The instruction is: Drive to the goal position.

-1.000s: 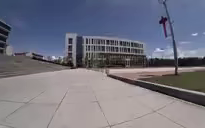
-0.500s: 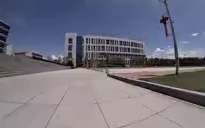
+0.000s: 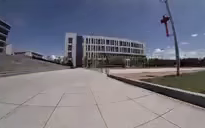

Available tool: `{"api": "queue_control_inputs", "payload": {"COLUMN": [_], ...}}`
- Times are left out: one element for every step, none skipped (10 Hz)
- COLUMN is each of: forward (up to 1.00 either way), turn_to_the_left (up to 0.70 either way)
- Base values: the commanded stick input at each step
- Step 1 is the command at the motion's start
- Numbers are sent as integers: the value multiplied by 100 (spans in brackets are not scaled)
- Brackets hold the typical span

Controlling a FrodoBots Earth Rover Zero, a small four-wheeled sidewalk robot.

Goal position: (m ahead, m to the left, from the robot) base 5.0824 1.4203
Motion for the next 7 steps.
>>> {"api": "queue_control_inputs", "payload": {"forward": [17, 17, 17, 18, 17, 17, 17], "turn_to_the_left": [0, 0, 0, 0, 2, 2, 0]}}
